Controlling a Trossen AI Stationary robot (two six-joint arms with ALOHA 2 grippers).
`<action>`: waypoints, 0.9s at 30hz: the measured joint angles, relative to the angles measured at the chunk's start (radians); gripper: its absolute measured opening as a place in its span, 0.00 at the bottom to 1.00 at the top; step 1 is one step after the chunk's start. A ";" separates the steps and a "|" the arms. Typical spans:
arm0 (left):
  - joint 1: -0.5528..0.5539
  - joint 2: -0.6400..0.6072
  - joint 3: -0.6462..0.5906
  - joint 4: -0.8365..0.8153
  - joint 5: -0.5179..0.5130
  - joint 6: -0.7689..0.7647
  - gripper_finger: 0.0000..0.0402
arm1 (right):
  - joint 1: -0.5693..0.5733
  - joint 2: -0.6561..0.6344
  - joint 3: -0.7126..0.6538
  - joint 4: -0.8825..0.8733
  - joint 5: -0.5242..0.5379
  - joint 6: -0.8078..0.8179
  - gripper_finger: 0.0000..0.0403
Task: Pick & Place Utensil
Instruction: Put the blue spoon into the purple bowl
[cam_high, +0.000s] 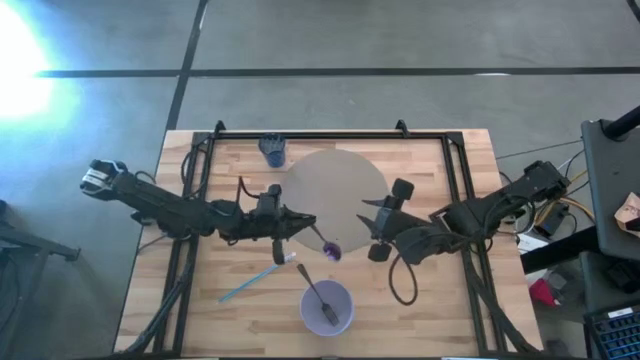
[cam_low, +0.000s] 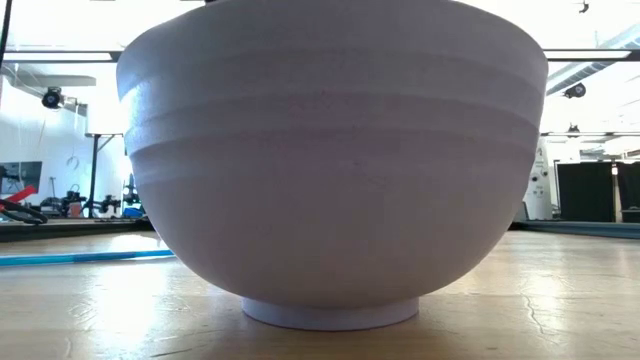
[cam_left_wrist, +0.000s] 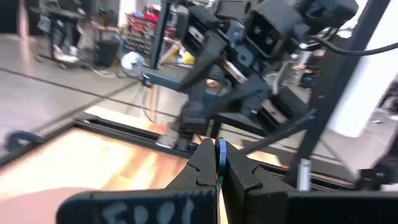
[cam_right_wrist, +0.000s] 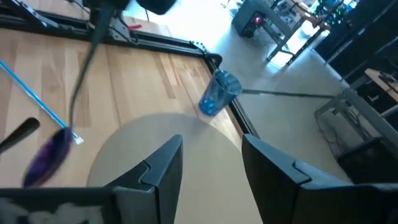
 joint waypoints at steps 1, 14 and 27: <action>0.002 0.000 0.000 -0.007 0.010 -0.013 0.00 | 0.000 -0.006 -0.001 -0.018 0.000 0.016 0.40; 0.070 0.020 0.000 -0.057 0.176 -0.186 0.00 | 0.000 -0.072 -0.049 -0.209 -0.003 0.206 0.41; 0.070 0.104 0.000 -0.068 0.208 -0.306 0.00 | 0.000 -0.067 -0.077 -0.208 -0.003 0.216 0.37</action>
